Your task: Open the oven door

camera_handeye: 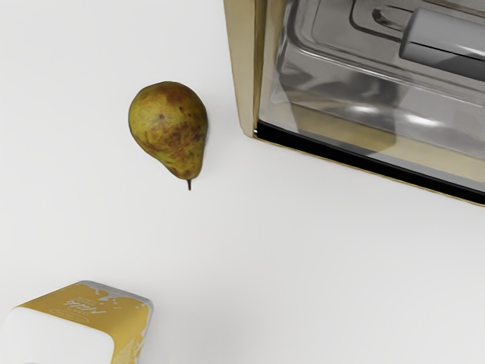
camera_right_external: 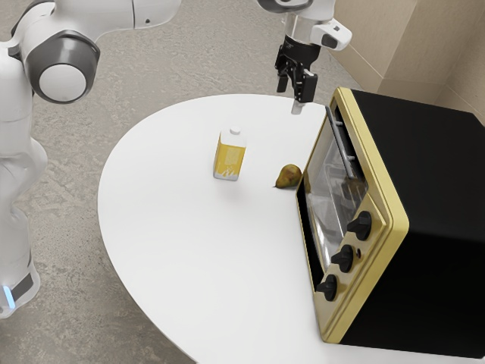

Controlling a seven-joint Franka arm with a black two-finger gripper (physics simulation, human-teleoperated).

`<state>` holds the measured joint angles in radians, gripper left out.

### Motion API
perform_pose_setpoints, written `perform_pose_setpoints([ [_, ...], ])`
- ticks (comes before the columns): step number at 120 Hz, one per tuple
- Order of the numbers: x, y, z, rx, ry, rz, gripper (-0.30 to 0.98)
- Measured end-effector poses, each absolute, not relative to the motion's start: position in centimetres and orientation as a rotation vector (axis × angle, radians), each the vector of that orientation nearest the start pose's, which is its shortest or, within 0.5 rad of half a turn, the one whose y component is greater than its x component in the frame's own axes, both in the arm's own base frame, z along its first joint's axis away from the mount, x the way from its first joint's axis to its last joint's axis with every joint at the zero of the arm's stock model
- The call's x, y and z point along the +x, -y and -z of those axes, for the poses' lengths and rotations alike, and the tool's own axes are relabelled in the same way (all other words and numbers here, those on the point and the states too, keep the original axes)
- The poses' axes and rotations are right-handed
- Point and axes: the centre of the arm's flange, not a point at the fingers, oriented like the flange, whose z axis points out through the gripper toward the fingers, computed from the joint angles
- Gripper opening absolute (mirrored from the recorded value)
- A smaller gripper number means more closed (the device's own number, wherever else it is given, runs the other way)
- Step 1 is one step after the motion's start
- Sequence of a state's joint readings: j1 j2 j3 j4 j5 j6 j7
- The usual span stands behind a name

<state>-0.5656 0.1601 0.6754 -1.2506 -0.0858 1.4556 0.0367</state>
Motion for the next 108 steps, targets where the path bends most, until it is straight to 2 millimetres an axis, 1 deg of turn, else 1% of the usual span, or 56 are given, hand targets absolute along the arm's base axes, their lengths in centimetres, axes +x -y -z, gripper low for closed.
perform_pose_setpoints([
  [34,58.0,-1.4,-69.1,-3.118,0.077,0.123,0.69],
  [36,57.7,-1.3,-69.8,-3.118,0.073,0.145,0.69],
  [38,57.1,-1.3,-71.5,-3.118,0.059,0.196,0.69],
  [40,56.0,-1.2,-73.9,-3.12,0.034,0.268,0.69],
  [43,53.4,-0.8,-78.4,-3.135,-0.047,0.405,0.69],
  [45,51.7,-0.5,-80.7,-3.147,-0.115,0.482,0.69],
  [47,50.4,-0.3,-82.4,-3.158,-0.179,0.538,0.69],
  [49,49.4,-0.2,-83.6,-3.166,-0.236,0.58,0.69],
  [52,48.3,0.1,-84.8,-3.187,-0.32,0.63,0.69],
  [55,47.7,-0.1,-85.5,-3.207,-0.381,0.662,0.68],
  [64,47.2,-2.3,-86.0,-3.222,-0.45,0.705,0.68],
  [68,47.3,-2.6,-86.0,-3.182,-0.489,0.71,0.69],
  [71,47.4,-1.7,-86.0,-3.131,-0.548,0.698,0.69],
  [75,47.5,1.1,-86.1,-3.052,-0.676,0.683,0.69],
  [78,47.4,4.2,-86.1,-2.981,-0.796,0.674,0.69],
  [81,47.2,7.8,-85.9,-2.906,-0.933,0.664,0.69],
  [86,45.6,14.1,-84.8,-2.78,-1.183,0.65,0.69],
  [88,44.8,16.0,-84.5,-2.729,-1.264,0.652,0.68],
  [90,44.3,17.4,-84.3,-2.682,-1.322,0.656,0.68],
  [92,44.0,18.1,-84.2,-2.64,-1.359,0.664,0.68],
  [94,43.8,18.4,-84.2,-2.605,-1.382,0.672,0.68],
  [101,44.0,18.0,-84.6,-2.501,-1.408,0.71,0.68],
  [104,43.8,17.6,-85.4,-2.461,-1.413,0.74,0.68],
  [108,42.9,16.9,-86.9,-2.408,-1.418,0.793,0.68],
])
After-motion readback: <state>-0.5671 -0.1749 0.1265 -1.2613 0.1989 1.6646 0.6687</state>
